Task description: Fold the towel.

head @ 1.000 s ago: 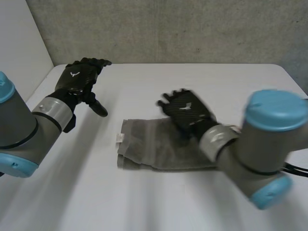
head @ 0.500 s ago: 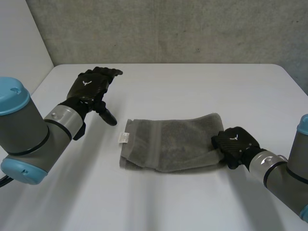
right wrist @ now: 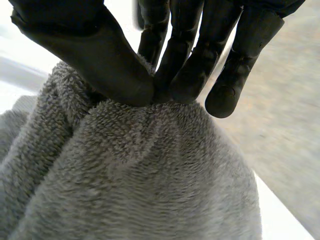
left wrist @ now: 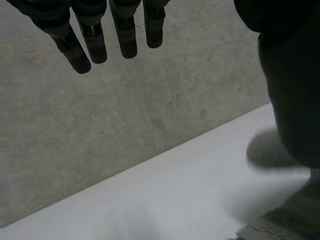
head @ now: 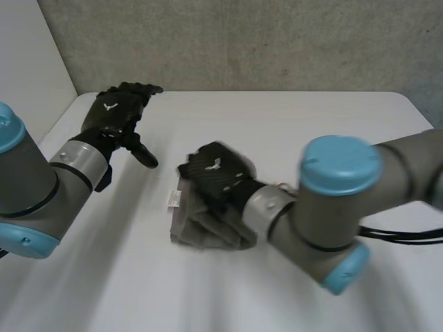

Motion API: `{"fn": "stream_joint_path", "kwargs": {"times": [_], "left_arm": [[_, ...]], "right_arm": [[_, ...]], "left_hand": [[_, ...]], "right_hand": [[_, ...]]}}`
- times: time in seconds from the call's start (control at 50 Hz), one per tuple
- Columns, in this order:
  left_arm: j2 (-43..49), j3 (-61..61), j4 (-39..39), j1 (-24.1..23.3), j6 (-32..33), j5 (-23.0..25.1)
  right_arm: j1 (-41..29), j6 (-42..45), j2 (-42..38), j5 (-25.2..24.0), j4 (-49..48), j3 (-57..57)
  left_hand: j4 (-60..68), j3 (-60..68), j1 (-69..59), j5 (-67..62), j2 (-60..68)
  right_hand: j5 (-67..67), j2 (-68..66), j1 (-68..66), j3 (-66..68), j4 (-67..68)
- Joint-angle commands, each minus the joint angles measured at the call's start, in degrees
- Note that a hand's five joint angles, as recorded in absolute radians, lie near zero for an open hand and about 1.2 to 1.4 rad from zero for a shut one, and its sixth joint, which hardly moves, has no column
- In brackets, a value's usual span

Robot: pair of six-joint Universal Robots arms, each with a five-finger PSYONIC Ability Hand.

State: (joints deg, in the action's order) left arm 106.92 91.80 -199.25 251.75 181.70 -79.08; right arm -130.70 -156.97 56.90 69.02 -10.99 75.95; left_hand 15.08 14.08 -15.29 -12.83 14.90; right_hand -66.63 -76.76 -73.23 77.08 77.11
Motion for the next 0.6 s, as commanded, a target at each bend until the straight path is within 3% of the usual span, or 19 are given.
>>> {"fn": "stream_joint_path", "kwargs": {"times": [0.02,0.08,0.1,0.12,0.14,0.16,0.18,0.26,0.36,0.6], "left_arm": [[-2.6,0.5,0.0,2.1,-0.6,-2.9],[-2.6,0.5,-0.1,2.0,-0.6,-2.9],[-2.6,0.5,-0.1,1.9,-0.6,-2.9],[-2.6,0.5,-0.1,1.9,-0.6,-2.9],[-2.6,0.5,-0.2,1.6,-0.6,-2.9],[-2.6,0.5,-0.2,1.6,-0.6,-2.9],[-2.6,0.5,-0.2,1.4,-0.6,-2.9],[-2.3,0.7,-0.9,0.8,-0.7,-2.5],[-1.5,0.7,-1.4,-2.0,-0.7,-2.5],[5.1,0.7,-0.6,-7.9,-0.6,-2.7]], "right_arm": [[-4.4,0.3,-11.8,-1.3,6.6,-9.6],[-4.2,-0.4,-11.4,-0.8,7.0,-9.6],[-4.1,-0.9,-10.3,-0.5,7.0,-9.2],[-4.1,-0.9,-10.3,-0.5,7.0,-9.2],[-3.9,-1.8,-8.6,-0.4,7.0,-8.2],[-3.9,-1.8,-8.6,-0.4,7.0,-8.2],[-3.9,-3.2,-6.1,-0.3,6.9,-6.5],[-2.0,-8.3,2.3,-0.1,6.0,-0.7],[1.9,-13.3,7.3,2.0,6.1,3.6],[9.5,-19.2,8.0,4.7,6.4,6.8]], "left_hand": [[-4.5,-3.5,4.7,12.3,-4.3],[-4.5,-3.5,4.7,12.3,-4.3],[-4.5,-3.5,4.7,12.3,-4.3],[-4.5,-3.5,4.7,12.3,-4.3],[-4.5,-3.5,4.7,12.3,-4.3],[-4.5,-3.5,4.7,12.3,-4.3],[-4.5,-3.5,4.7,12.3,-4.3],[-4.9,-3.9,5.1,12.6,-4.7],[-4.9,-3.9,5.1,12.6,-4.7],[-4.9,-3.9,5.1,12.6,-4.7]], "right_hand": [[-3.4,-3.2,-6.8,2.9,2.9],[-3.4,-3.2,-6.8,2.9,2.9],[17.9,18.0,14.5,-18.3,-18.4],[18.1,18.2,14.7,-18.5,-18.6],[51.1,51.2,47.7,-51.5,-51.6],[51.4,51.5,48.0,-51.9,-51.9],[65.4,65.5,62.0,-65.8,-65.9],[66.6,66.8,63.2,-67.1,-67.1],[66.6,66.8,63.2,-67.1,-67.1],[66.6,66.8,63.2,-67.1,-67.1]]}}
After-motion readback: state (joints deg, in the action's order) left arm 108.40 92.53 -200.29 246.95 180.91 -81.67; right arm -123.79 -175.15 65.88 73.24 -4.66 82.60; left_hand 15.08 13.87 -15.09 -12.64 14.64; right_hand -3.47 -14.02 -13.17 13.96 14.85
